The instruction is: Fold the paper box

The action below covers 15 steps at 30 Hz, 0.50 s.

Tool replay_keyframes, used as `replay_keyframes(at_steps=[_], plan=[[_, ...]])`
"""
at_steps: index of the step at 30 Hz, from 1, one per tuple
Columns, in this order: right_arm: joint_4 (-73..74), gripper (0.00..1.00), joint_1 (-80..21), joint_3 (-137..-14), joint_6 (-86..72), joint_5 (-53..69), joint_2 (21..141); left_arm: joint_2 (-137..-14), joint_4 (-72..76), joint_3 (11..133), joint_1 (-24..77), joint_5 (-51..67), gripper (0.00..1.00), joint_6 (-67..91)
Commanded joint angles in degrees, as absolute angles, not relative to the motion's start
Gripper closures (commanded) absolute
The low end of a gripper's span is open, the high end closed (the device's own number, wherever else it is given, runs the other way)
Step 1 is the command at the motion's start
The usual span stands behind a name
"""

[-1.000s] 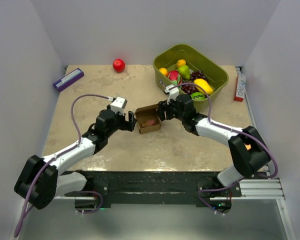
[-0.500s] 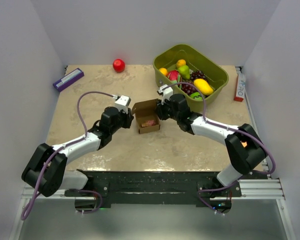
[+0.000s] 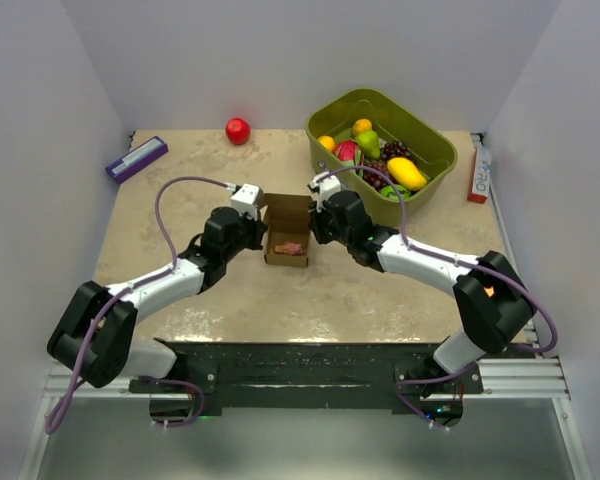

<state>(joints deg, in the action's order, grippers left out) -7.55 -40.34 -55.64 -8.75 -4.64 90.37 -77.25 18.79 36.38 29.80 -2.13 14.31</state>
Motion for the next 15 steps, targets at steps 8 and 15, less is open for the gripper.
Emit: replay_keyframes(at_steps=[8, 15], plan=[[-3.43, 0.95, -42.36, -59.85, -13.88, -9.65, 88.94, -79.28, 24.26, 39.2, 30.32, 1.23, 1.0, 17.93], [-0.18, 0.92, -42.45, -62.75, -23.2, -13.88, 89.56, -80.95, 24.08, 38.32, 30.59, 0.44, 1.0, 17.75]])
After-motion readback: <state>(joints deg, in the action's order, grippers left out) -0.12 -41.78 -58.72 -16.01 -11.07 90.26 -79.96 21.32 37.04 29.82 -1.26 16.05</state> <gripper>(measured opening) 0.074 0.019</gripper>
